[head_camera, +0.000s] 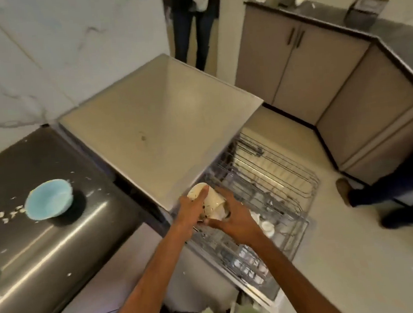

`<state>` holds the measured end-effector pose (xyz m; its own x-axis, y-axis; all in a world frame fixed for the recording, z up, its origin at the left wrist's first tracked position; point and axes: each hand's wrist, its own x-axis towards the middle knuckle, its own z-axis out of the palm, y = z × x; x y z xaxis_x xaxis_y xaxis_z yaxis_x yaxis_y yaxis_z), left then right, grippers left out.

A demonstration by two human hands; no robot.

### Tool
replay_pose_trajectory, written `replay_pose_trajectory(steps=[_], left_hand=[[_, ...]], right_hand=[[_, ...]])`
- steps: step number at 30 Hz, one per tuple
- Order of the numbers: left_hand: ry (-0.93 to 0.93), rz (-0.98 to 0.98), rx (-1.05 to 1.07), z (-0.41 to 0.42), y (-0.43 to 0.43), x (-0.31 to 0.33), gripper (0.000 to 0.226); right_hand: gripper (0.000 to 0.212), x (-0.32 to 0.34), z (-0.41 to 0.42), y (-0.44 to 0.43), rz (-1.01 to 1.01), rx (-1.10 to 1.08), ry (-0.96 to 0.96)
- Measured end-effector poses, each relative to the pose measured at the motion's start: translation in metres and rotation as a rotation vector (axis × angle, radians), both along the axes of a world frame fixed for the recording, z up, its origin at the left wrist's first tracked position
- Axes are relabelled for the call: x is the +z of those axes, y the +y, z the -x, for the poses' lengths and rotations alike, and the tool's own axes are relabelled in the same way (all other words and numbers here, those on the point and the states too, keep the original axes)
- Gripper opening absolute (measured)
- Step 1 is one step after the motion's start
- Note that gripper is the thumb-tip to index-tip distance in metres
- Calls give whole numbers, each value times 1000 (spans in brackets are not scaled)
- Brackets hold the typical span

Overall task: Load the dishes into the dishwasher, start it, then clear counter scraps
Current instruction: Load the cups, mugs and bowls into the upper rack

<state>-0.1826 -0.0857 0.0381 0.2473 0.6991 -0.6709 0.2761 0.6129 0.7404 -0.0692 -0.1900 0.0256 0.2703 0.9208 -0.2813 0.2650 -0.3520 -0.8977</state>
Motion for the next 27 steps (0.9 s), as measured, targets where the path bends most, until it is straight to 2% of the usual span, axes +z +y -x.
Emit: replay_pose_trajectory(steps=[4,8,12,14,17,23,27], left_hand=[[-2,86,-217,-59,-28,-22,48],[58,110,-491,-89,-46,-62,35],[239,-13,-705,-94,-40,-105,55],[313,-87,-817,-94,-32,-123,53],[353,-93,-971,-96,-21,-152,43],[352,-70,-1289,-98,-12,-216,29],[343,-83,-1374,-101,-7,-248,28]], right_hand=[[83,-13,-55,-30,140,-162,-132],[73,-41,-87,-56,349,-396,-103],[85,-77,-99,-81,568,-559,-70],[88,-91,-97,-89,659,-578,-79],[85,-117,-83,-88,768,-581,-93],[99,-178,-54,-58,873,-595,-115],[94,-209,-48,-49,959,-540,-161]])
